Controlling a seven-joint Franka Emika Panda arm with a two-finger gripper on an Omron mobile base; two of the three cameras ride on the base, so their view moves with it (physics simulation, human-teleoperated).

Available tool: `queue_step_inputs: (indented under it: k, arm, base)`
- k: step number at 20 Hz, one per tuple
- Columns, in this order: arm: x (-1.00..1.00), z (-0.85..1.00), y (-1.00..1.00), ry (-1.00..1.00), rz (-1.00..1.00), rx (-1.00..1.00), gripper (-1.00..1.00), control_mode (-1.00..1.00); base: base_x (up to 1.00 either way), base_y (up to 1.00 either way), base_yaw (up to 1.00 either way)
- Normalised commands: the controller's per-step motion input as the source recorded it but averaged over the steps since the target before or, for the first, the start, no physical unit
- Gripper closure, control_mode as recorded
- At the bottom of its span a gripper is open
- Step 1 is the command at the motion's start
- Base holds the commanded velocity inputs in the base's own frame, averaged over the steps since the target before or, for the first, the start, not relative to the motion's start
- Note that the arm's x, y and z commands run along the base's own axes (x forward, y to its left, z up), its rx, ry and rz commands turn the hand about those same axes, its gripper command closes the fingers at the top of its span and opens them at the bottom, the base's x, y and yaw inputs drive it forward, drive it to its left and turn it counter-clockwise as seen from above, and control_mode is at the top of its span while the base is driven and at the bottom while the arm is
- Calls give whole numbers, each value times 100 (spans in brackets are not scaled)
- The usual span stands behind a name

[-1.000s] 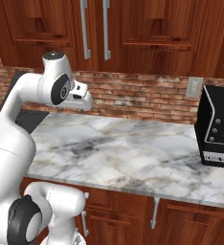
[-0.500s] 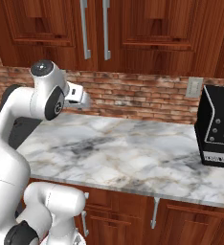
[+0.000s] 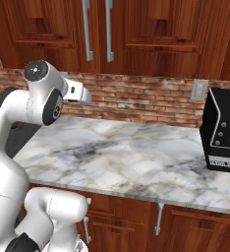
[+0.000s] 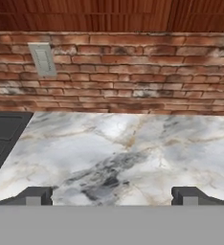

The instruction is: Get the candle and the beer from the cabinet and move them to the dining counter.

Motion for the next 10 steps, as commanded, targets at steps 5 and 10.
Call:
queue_step_inputs:
  k: [5, 10]
  arm:
    - [0, 46, -1, 0, 0, 0, -100, -100]
    - [0, 47, 0, 0, 0, 1, -100, -100]
  base:
    - [0, 0, 0]
    - [0, 0, 0]
